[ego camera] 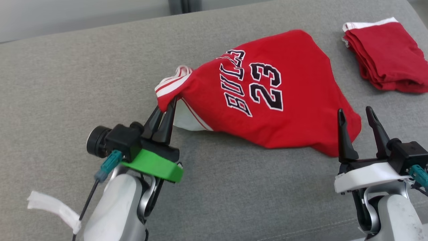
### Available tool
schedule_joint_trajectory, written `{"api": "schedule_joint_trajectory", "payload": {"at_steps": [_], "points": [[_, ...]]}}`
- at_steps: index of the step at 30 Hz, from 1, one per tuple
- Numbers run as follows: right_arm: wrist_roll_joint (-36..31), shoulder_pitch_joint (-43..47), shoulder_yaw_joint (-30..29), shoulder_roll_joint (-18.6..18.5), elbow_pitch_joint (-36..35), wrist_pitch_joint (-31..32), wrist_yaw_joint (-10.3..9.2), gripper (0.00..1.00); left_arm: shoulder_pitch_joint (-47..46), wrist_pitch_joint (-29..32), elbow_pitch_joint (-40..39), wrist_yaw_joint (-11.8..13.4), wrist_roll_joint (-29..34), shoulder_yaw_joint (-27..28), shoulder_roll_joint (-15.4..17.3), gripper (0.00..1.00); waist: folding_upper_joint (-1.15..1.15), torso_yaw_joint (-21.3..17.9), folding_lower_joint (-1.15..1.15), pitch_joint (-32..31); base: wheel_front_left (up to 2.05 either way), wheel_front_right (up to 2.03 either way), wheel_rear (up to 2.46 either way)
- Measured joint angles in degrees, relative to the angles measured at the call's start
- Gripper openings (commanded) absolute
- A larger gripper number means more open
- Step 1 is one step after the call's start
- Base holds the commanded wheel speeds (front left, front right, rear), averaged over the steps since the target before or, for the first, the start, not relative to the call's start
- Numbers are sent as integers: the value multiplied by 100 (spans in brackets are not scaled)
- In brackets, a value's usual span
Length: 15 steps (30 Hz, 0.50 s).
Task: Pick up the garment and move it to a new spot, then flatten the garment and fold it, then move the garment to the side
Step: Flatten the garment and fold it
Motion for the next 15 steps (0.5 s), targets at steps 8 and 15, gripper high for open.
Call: {"api": "schedule_joint_trajectory", "payload": {"at_steps": [8, 15], "points": [[34, 185, -67, 1, -83, 60, 0, 100, 1192, 178, -1702, 348, 127, 0, 214, 0, 0, 496, 0, -402, 0, 0, 0], [86, 143, -16, 3, -138, 60, 0, 100, 1408, 569, -2027, 512, 37, 33, 243, 0, 0, 616, 0, -362, 0, 0, 0]]}}
